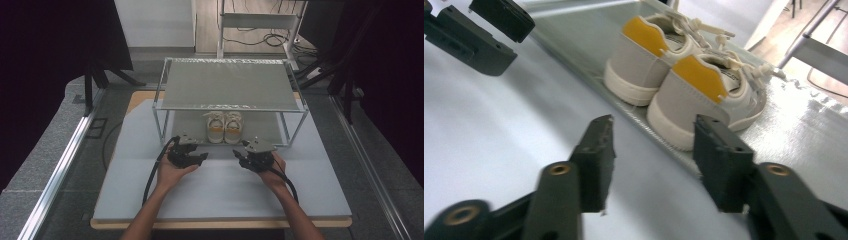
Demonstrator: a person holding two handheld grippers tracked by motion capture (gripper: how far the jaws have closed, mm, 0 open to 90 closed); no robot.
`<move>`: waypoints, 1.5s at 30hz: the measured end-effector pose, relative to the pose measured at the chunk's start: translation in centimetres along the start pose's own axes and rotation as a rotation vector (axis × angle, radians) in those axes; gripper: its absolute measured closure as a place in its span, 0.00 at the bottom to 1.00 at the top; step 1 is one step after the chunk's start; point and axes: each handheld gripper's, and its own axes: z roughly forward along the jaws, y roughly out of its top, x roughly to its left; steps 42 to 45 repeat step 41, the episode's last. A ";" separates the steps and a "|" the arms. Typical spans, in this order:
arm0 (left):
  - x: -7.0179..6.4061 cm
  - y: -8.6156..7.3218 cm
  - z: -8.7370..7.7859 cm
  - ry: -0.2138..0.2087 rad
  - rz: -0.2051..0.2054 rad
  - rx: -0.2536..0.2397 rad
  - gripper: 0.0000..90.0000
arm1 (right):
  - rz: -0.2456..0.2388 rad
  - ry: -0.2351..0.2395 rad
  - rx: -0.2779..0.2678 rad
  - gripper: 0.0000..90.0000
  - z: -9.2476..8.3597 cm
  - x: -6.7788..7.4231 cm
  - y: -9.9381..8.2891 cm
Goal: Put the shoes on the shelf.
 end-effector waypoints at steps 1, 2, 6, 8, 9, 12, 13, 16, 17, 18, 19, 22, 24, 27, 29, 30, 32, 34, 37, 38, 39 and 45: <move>0.0 -0.3 -0.5 -0.002 -0.007 -0.006 0.46 | 0.013 0.013 -0.010 0.52 -0.6 0.1 -0.2; -0.1 -0.6 -0.8 -0.007 -0.012 -0.011 0.46 | 0.022 0.025 -0.019 0.51 -1.1 0.1 -0.4; -0.4 -2.5 -2.8 -0.017 -0.009 -0.024 0.43 | 0.042 0.041 -0.034 0.49 -3.2 0.3 -1.5; -0.3 -3.2 -3.8 -0.012 0.005 -0.005 0.43 | 0.048 0.034 -0.030 0.48 -4.3 0.3 -2.3; -0.2 -3.6 -4.3 -0.004 0.005 -0.012 0.42 | 0.049 0.030 -0.030 0.48 -4.8 0.3 -2.8; 0.1 -4.7 -5.7 -0.012 -0.027 -0.040 0.42 | 0.060 0.017 -0.033 0.47 -6.5 0.0 -4.3; 0.2 -5.0 -6.0 -0.008 -0.025 -0.037 0.42 | 0.075 0.012 -0.036 0.47 -7.1 -0.1 -4.9; 0.8 -5.7 -6.1 -0.005 -0.030 -0.019 0.42 | 0.083 -0.001 0.001 0.46 -7.9 -0.9 -6.4; 1.0 -5.9 -6.0 -0.003 -0.035 -0.012 0.42 | 0.104 -0.001 0.002 0.46 -8.1 -1.4 -6.9; 1.2 -6.0 -5.9 0.000 -0.040 -0.007 0.42 | 0.128 -0.001 0.002 0.46 -8.2 -1.8 -7.3; 1.4 -6.1 -5.8 0.001 -0.038 0.000 0.42 | 0.145 -0.004 0.006 0.46 -8.3 -2.2 -7.6; 1.6 -6.4 -5.4 0.000 -0.031 0.025 0.41 | 0.169 -0.008 0.014 0.46 -8.1 -2.9 -8.3; 1.5 -6.5 -5.2 -0.004 -0.027 0.030 0.41 | 0.182 -0.003 0.022 0.46 -7.8 -3.0 -8.6; 1.2 -6.4 -5.3 -0.013 -0.025 0.030 0.41 | 0.167 -0.006 0.028 0.45 -7.6 -2.8 -8.5; 1.2 -6.4 -5.4 -0.016 -0.016 0.030 0.41 | 0.162 -0.005 0.034 0.45 -7.5 -2.7 -8.4; 1.2 -6.3 -5.5 -0.018 -0.015 0.029 0.40 | 0.155 -0.006 0.037 0.44 -7.5 -2.6 -8.4; 1.3 -6.4 -5.6 -0.013 -0.019 0.023 0.40 | 0.155 -0.006 0.037 0.44 -7.5 -2.6 -8.4; 1.4 -6.4 -5.8 -0.011 -0.024 0.018 0.39 | 0.164 -0.004 0.034 0.44 -7.5 -2.7 -8.4; 1.5 -6.5 -5.9 -0.002 -0.030 0.017 0.37 | 0.164 -0.006 0.034 0.43 -7.5 -2.9 -8.4; 1.5 -6.6 -6.0 0.001 -0.033 0.017 0.36 | 0.164 -0.006 0.037 0.43 -7.4 -2.9 -8.4; 1.6 -6.6 -6.0 0.004 -0.034 0.014 0.35 | 0.164 -0.006 0.039 0.43 -7.4 -2.9 -8.4; 1.6 -6.7 -6.0 0.007 -0.039 0.013 0.34 | 0.155 -0.006 0.043 0.42 -7.3 -2.9 -8.4</move>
